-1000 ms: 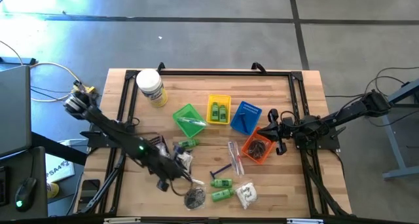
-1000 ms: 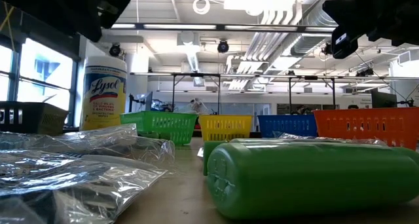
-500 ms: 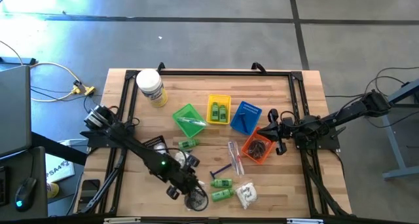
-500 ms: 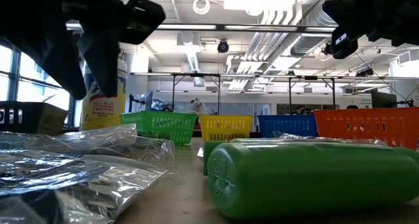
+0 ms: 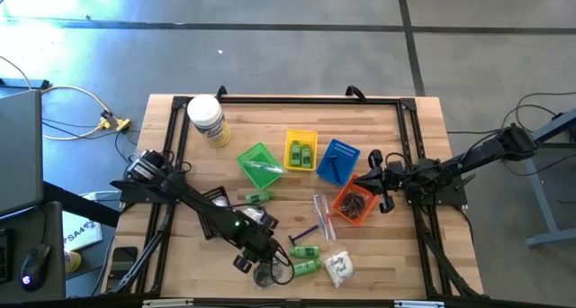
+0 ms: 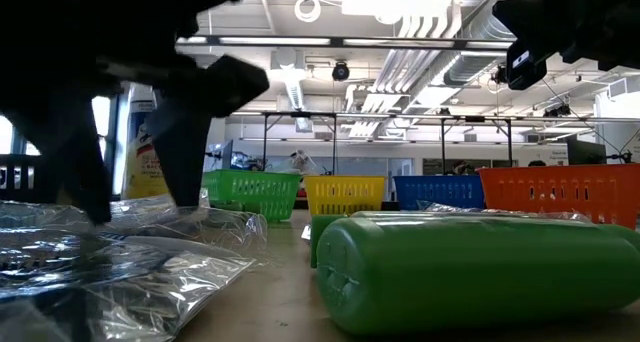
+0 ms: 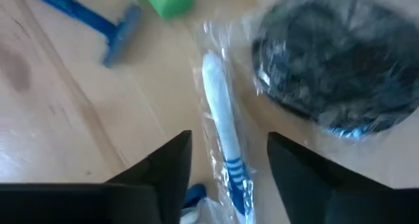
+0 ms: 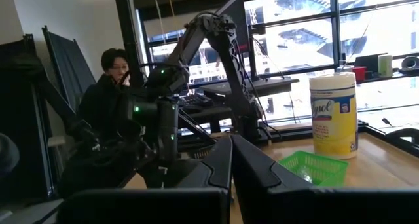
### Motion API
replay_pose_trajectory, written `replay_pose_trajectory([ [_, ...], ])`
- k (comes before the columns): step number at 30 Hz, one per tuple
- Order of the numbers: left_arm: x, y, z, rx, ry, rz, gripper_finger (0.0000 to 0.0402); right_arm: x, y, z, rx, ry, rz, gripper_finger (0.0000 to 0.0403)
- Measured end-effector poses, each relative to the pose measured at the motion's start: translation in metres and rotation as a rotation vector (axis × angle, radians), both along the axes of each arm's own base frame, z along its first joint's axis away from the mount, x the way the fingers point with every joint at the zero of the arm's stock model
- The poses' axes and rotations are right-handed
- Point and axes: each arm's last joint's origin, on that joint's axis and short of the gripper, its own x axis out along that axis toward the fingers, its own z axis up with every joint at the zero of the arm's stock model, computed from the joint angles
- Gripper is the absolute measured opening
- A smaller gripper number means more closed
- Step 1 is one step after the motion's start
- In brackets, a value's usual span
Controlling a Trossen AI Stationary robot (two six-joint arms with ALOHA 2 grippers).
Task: Pick & Place Travel size toiletries
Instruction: Put the blue toothbrush into the green bin
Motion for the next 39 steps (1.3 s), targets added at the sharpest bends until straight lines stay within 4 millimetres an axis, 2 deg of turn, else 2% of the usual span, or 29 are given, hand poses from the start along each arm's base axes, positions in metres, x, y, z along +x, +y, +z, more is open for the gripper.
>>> replay_pose_trajectory([
  [4, 0.002, -0.001, -0.010, 0.015, 0.024, -0.007, 0.0213, 0.000, 0.000, 0.000, 0.000, 0.000, 0.000, 0.0003],
  [11, 0.005, -0.002, -0.020, 0.024, 0.035, -0.020, 0.0214, 0.000, 0.000, 0.000, 0.001, -0.001, 0.000, 0.0003],
  [14, 0.005, -0.003, -0.021, 0.006, 0.042, -0.035, 0.0203, 0.000, 0.000, 0.000, 0.001, -0.001, 0.000, 0.0003],
  [17, 0.006, -0.002, -0.021, -0.023, 0.055, -0.043, 0.0169, 0.000, 0.000, 0.000, 0.005, 0.000, 0.001, 0.0003],
  [26, 0.010, 0.000, -0.021, -0.058, 0.045, -0.006, 0.0022, 0.000, 0.000, 0.000, 0.018, 0.001, 0.004, 0.0003],
  [29, 0.009, 0.000, -0.016, -0.063, 0.032, -0.010, 0.0021, 0.000, 0.000, 0.000, 0.019, 0.001, 0.004, 0.0003],
  [31, 0.008, 0.001, -0.011, -0.072, 0.017, -0.008, 0.0036, 0.000, 0.000, 0.000, 0.019, 0.001, 0.004, 0.0003],
  [35, 0.008, -0.002, 0.016, -0.097, -0.033, -0.017, 0.0049, 0.000, 0.000, 0.000, 0.019, 0.001, 0.004, 0.0003],
  [39, 0.001, -0.005, 0.044, -0.084, -0.072, -0.078, 0.0024, 0.000, 0.000, 0.000, 0.019, 0.001, 0.004, 0.0003],
])
